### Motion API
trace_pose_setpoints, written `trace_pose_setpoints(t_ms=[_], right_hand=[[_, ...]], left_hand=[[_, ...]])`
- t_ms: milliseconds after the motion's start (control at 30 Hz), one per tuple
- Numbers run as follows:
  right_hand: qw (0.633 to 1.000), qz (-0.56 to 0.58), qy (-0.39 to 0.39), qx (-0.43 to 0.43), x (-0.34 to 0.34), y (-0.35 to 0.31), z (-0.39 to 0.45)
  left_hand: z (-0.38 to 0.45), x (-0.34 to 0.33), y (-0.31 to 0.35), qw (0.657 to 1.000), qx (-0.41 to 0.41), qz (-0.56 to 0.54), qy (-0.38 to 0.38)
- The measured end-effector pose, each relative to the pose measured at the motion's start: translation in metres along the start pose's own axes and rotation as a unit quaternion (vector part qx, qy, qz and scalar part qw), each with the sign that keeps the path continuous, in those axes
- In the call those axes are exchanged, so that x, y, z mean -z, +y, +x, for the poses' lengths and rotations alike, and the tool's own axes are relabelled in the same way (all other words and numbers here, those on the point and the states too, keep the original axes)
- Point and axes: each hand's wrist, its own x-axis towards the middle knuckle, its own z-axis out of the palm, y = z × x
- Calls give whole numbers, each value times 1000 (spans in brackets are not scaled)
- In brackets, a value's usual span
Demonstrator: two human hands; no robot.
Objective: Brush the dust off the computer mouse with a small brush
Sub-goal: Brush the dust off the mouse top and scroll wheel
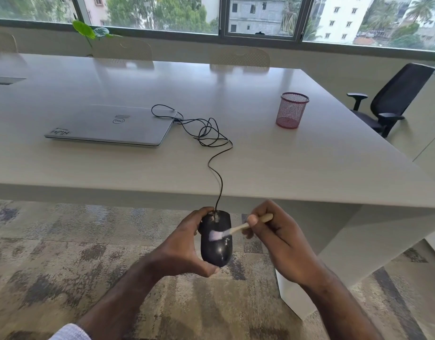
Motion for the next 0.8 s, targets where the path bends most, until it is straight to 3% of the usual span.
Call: trace_pose_setpoints(t_ms=[133,333,567,800], right_hand=[[1000,2,-11,-8,3,-1,-2],[998,46,44,14,2,-2,4],[1000,14,20,-9,6,1,1],[997,38,63,11,6,3,6]], left_hand=[[-1,1,-1,1000,4,0,5],[-1,2,3,1000,10,-4,0],[-3,4,5,1000,21,-12,-7],[-2,4,11,1000,18,-7,-10]])
